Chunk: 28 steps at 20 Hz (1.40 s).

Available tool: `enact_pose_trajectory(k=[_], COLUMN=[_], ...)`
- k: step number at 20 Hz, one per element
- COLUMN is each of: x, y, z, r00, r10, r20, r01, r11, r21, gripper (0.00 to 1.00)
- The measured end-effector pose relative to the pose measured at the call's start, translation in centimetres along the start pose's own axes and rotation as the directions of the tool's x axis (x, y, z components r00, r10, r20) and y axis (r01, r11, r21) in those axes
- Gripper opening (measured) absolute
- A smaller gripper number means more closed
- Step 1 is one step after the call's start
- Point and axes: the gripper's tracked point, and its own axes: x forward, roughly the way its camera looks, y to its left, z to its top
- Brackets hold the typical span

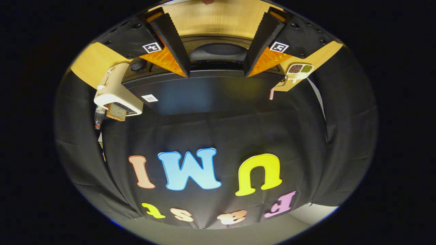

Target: Open the toaster oven, put the food inside, and close the toaster oven door.

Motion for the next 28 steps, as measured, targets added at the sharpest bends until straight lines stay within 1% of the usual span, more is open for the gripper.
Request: enact_pose_trajectory(k=[3,4,7,10,15,19,20,24,28], x=[0.7,0.7,0.5,-0.9,-4.3,-6.6,-7.0,-8.3,-8.7], y=[0.3,0.3,0.4,0.5,0.9,1.0,0.7,0.7,0.7], z=[-1.3,-0.9,-1.8,-2.3,-5.3,-9.3,-10.3,-12.8,-15.2], r00=[0.999,0.999,0.998,0.998,0.998,0.999,0.998,0.994,0.985], r10=[-0.025,-0.038,-0.062,-0.057,-0.047,-0.025,-0.036,-0.039,-0.020], r20=[-0.024,-0.005,0.010,0.030,0.035,-0.043,-0.060,-0.101,-0.170], r01=[0.025,0.038,0.063,0.059,0.050,0.022,0.032,0.028,0.009], r11=[1.000,0.999,0.995,0.996,0.995,0.997,0.997,0.994,0.998], r21=[-0.015,-0.024,-0.076,-0.070,-0.086,-0.076,-0.075,-0.108,-0.068], gripper=[0.99,0.99,0.99,0.99,0.99,0.99,0.99,0.97,0.97])
